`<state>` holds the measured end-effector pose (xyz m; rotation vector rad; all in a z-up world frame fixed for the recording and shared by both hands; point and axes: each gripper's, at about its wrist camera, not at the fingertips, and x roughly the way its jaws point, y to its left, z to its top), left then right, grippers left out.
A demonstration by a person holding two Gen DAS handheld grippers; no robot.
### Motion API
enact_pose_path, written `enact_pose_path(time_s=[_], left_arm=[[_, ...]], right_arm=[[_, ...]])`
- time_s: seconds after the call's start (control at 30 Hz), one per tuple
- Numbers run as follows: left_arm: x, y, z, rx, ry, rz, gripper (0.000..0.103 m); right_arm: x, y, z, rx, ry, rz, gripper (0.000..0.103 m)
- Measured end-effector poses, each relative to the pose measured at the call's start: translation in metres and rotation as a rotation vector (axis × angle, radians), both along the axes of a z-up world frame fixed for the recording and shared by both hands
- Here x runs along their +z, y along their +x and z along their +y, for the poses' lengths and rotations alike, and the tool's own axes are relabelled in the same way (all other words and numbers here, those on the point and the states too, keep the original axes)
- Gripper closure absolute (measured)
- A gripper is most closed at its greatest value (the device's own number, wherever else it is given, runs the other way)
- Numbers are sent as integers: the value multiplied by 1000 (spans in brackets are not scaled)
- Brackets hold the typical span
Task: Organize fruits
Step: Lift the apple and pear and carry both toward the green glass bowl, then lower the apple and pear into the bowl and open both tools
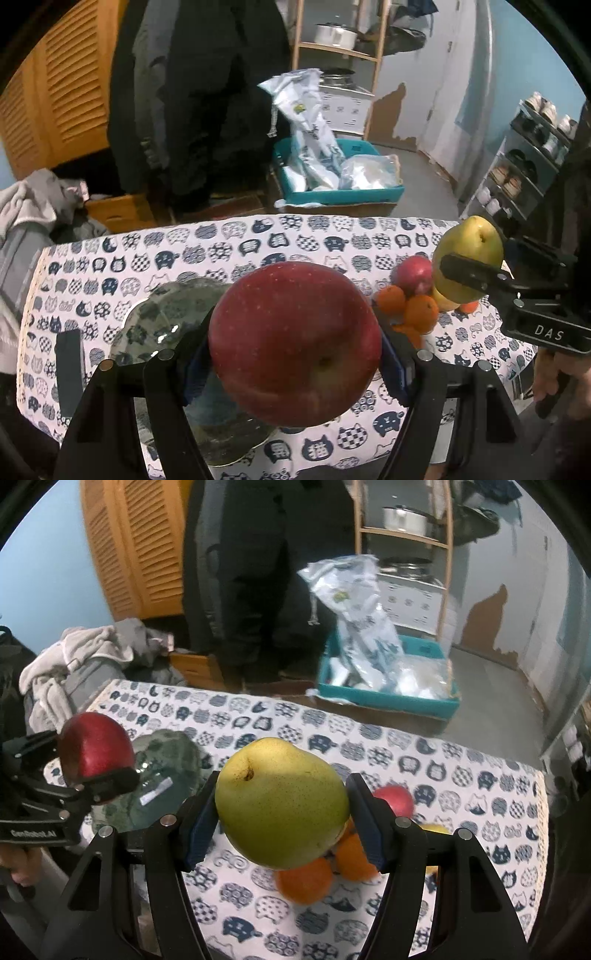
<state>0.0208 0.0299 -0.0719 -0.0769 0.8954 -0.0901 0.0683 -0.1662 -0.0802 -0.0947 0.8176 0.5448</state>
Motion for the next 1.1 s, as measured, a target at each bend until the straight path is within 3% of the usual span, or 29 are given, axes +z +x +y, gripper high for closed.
enact_pose_path(time_s=[0.23, 0.6, 1.1], left_arm=[[-10, -5, 36, 71, -4, 18, 26], [-68, -6, 101, 193, -37, 164, 26], [-126, -8, 121, 209, -50, 321, 26]], right_arm=[[-2, 2, 48, 72, 3, 12, 37], [-22, 4, 120, 181, 13, 86, 37], [-74, 3, 183, 277, -32, 209, 37]])
